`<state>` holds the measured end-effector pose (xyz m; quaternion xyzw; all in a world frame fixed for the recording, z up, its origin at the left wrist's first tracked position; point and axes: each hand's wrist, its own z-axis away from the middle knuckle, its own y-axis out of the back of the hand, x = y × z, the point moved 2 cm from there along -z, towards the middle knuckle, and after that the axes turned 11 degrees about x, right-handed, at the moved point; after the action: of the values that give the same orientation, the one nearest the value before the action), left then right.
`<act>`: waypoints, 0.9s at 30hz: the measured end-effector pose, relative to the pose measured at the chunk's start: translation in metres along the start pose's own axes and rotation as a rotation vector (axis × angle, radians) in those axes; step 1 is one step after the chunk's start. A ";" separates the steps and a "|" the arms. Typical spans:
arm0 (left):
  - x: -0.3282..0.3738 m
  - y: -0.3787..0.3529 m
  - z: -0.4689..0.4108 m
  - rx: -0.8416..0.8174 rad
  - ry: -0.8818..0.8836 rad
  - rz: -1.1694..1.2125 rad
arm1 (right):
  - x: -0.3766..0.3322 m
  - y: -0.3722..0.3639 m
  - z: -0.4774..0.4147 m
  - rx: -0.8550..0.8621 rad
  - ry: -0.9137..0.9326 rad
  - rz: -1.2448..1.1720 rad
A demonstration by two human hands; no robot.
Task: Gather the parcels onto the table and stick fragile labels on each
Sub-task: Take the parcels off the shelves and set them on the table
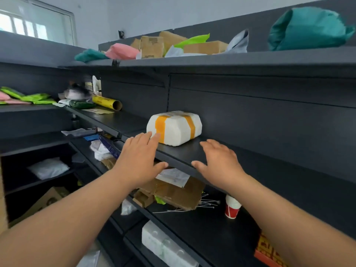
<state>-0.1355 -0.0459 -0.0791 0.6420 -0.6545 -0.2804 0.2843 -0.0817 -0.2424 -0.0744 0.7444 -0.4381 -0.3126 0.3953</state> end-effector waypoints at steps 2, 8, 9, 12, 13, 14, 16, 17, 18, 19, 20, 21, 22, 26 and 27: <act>-0.013 -0.014 -0.015 0.002 0.033 0.005 | -0.004 -0.013 -0.022 -0.019 -0.026 -0.021; -0.056 -0.060 -0.065 0.006 0.082 0.070 | -0.015 -0.051 -0.076 -0.050 -0.129 -0.061; -0.064 -0.068 -0.074 0.006 0.083 0.087 | -0.017 -0.056 -0.084 -0.053 -0.155 -0.072; -0.086 -0.092 -0.101 0.002 0.084 0.165 | -0.024 -0.072 -0.103 -0.039 -0.245 -0.142; -0.093 -0.098 -0.110 -0.011 0.084 0.198 | -0.027 -0.076 -0.110 -0.029 -0.278 -0.164; -0.100 -0.106 -0.120 -0.036 0.083 0.229 | -0.029 -0.080 -0.117 -0.023 -0.311 -0.178; -0.115 -0.120 -0.139 -0.109 0.090 0.269 | -0.034 -0.087 -0.131 -0.020 -0.375 -0.188; -0.122 -0.127 -0.149 -0.142 0.102 0.289 | -0.036 -0.090 -0.138 -0.015 -0.405 -0.193; -0.128 -0.133 -0.158 -0.173 0.118 0.315 | -0.039 -0.093 -0.145 -0.006 -0.430 -0.199; -0.134 -0.140 -0.166 -0.204 0.137 0.348 | -0.041 -0.096 -0.151 0.005 -0.452 -0.205; -0.139 -0.147 -0.174 -0.231 0.155 0.388 | -0.042 -0.099 -0.156 0.013 -0.473 -0.210; -0.141 -0.154 -0.179 -0.254 0.175 0.432 | -0.043 -0.102 -0.159 0.015 -0.487 -0.215; -0.145 -0.162 -0.185 -0.282 0.190 0.482 | -0.045 -0.105 -0.162 0.015 -0.501 -0.216; -0.156 -0.199 -0.204 -0.402 0.228 0.709 | -0.049 -0.120 -0.174 0.027 -0.588 -0.227; -0.156 -0.206 -0.207 -0.431 0.241 0.780 | -0.049 -0.123 -0.176 0.035 -0.611 -0.242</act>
<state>0.1586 0.1056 -0.0915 0.3019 -0.7364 -0.2055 0.5695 0.0907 -0.1059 -0.0882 0.6694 -0.4501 -0.5587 0.1927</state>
